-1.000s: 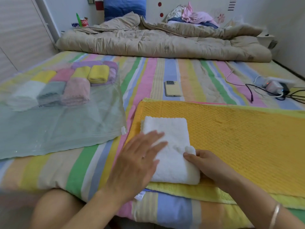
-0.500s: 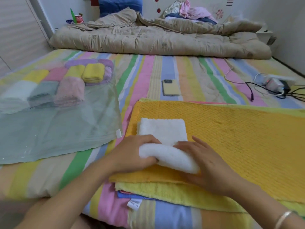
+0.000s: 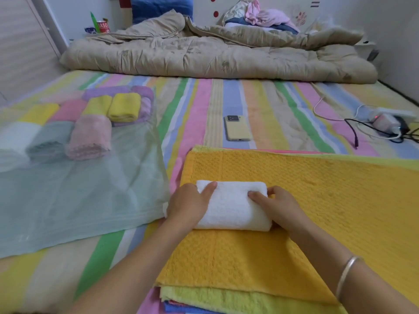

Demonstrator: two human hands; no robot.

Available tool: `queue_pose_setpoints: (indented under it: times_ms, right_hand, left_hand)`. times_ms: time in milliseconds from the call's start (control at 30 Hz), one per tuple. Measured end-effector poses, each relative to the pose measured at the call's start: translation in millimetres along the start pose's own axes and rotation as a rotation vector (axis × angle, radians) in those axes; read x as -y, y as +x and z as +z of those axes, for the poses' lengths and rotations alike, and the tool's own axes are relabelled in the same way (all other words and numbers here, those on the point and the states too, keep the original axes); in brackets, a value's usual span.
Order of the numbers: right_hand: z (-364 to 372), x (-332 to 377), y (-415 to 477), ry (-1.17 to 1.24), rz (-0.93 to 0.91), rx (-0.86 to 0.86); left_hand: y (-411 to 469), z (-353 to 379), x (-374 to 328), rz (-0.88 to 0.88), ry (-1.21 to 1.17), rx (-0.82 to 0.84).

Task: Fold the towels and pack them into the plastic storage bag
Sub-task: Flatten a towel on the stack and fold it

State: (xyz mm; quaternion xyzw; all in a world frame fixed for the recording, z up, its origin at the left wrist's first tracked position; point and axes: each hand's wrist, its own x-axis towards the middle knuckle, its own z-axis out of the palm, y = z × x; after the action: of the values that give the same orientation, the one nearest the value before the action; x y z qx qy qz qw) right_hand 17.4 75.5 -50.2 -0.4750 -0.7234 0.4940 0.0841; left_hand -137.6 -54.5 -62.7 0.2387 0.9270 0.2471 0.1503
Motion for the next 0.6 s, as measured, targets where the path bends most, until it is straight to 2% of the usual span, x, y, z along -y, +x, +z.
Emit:
queue_pose_setpoints:
  times_ms: [133,200,267,333,467,533,567,600]
  right_hand:
    - [3.7,3.5,-2.0,-0.450,0.011,-0.160]
    - [7.9,5.0,1.5,-0.523,0.051,-0.163]
    - [8.7,8.1,2.2,-0.420,0.091,-0.103]
    - [7.1,9.9,1.2,-0.195,0.090,-0.049]
    - [7.5,14.1,-14.9,0.303,-0.057,-0.023]
    - [5.3,18.5,-27.6,0.356,-0.223,-0.043]
    - [1.4,22.7,-34.9,0.325,-0.327,-0.037]
    - [-3.4,28.3,-42.9,0.281,-0.438,-0.004]
  left_hand:
    - [6.3,-0.8,-6.4,-0.021,0.100,0.056]
    - [6.2,-2.2,-8.0,-0.048,0.083,0.073]
    - [2.8,-2.0,-9.5,-0.064,0.080,0.059]
    - [-1.2,-2.3,-10.1,-0.072,0.060,0.046]
    - [-6.7,-12.6,-3.9,-0.078,-0.192,-0.049]
    - [-14.4,-30.4,-4.0,0.096,-0.324,-0.165]
    - [-19.2,-44.2,-7.0,0.243,-0.422,-0.155]
    - [-25.7,-61.8,-11.4,0.400,-0.499,-0.077]
